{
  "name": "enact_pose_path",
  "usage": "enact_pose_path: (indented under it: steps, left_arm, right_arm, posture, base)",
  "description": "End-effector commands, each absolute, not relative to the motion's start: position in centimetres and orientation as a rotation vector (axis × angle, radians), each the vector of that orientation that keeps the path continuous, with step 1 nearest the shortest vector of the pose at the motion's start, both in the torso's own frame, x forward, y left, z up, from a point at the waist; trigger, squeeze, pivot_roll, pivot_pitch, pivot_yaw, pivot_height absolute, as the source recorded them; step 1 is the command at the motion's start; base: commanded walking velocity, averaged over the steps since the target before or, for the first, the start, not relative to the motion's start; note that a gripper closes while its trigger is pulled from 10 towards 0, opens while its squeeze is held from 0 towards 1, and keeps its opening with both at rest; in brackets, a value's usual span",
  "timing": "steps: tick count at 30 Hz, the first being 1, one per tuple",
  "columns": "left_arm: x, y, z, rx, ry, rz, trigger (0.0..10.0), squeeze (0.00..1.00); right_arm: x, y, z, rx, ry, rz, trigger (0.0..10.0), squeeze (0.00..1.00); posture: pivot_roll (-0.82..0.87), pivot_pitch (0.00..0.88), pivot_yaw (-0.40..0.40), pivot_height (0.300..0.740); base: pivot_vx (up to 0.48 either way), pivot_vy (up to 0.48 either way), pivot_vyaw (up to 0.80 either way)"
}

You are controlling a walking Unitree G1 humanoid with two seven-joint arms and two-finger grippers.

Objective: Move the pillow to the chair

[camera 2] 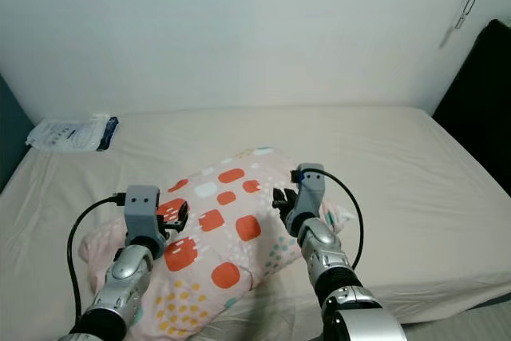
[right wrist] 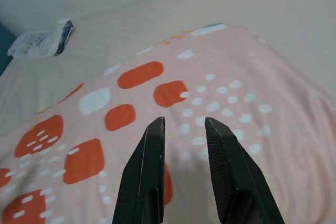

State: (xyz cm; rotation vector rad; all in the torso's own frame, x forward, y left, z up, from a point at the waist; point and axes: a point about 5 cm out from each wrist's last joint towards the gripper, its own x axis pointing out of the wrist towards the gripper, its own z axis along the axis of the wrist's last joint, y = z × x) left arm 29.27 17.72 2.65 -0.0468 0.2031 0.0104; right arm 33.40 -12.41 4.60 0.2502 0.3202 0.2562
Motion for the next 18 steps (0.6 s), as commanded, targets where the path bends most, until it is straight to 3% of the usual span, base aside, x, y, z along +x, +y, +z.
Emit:
enact_pose_path:
  steps: [1, 8, 18]
  left_arm:
    - [28.3, 18.5, 1.6, -0.072, 0.247, 0.024, 10.0, 0.00]
    - [27.4, 19.9, 0.9, -0.082, 0.277, 0.090, 10.0, 0.00]
    - [27.3, 19.0, 0.6, -0.025, 0.299, 0.050, 10.0, 0.00]
  right_arm:
    - [33.1, -12.9, 4.0, 0.251, 0.348, 0.242, 10.0, 0.00]
    - [32.9, -14.0, 3.6, 0.271, 0.371, 0.187, 10.0, 0.00]
    - [33.2, -14.1, 4.2, 0.344, 0.317, 0.157, 10.0, 0.00]
  posture:
    - [0.07, 0.000, -0.052, 0.740]
    - [0.06, 0.000, -0.060, 0.740]
    - [0.05, 0.000, -0.058, 0.740]
  base:
    - [0.000, 0.000, 0.00]
    - [0.000, 0.000, 0.00]
    - [0.000, 0.000, 0.00]
